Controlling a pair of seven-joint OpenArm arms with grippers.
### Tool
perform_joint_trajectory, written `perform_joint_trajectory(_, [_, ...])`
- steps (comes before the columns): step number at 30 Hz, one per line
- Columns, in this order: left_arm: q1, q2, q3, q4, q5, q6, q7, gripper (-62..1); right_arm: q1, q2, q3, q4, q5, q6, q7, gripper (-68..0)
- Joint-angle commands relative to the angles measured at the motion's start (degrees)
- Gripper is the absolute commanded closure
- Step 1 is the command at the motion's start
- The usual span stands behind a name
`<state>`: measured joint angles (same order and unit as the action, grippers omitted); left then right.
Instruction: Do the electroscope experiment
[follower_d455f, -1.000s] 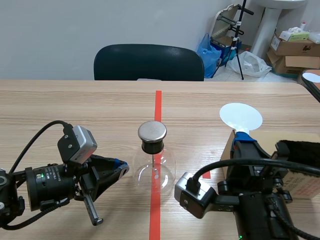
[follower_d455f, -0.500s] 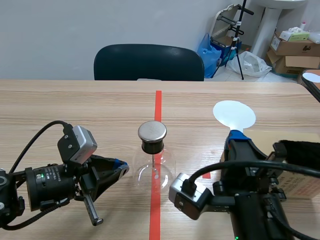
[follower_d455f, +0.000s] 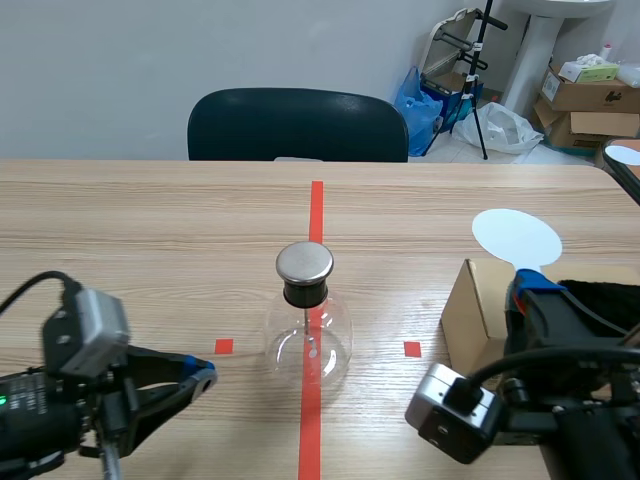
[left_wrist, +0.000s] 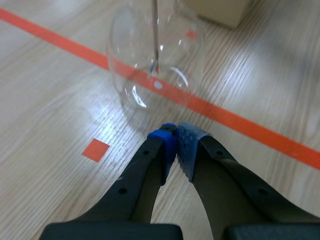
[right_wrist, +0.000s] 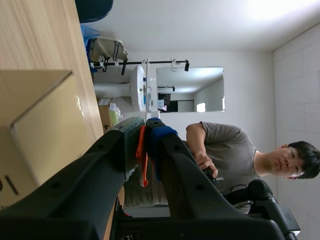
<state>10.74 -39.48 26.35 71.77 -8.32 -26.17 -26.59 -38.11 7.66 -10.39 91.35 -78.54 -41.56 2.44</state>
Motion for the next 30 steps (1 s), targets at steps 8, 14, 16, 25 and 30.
perform_joint_trajectory(8, [20.74, -9.64, -13.66, 17.27, -0.70, -1.53, -7.06, -2.7, -0.15, -5.55, 11.89, 0.42, 7.50, -3.30, 13.40, -1.1])
perform_joint_trajectory(14, [32.65, -11.72, -24.55, 24.92, -1.18, -9.40, -7.08, -2.8, 0.87, -8.50, 20.31, -3.26, 11.41, -3.30, 22.80, -1.1])
perform_joint_trajectory(16, [35.08, -11.69, -27.91, 26.64, -1.36, -11.69, -7.04, -2.8, 1.64, -8.90, 22.80, -5.40, 13.00, -3.30, 26.03, -1.1])
perform_joint_trajectory(25, [37.20, -11.67, -33.46, 29.07, -2.49, -12.85, -9.99, -52.1, 5.73, -8.96, 33.48, -14.45, 21.94, -3.30, 43.36, -1.1])
perform_joint_trajectory(30, [37.18, -11.65, -33.55, 29.07, -3.48, -12.83, -13.05, -62.3, 8.11, -8.90, 38.58, -19.02, 24.17, -3.30, 51.89, -1.1])
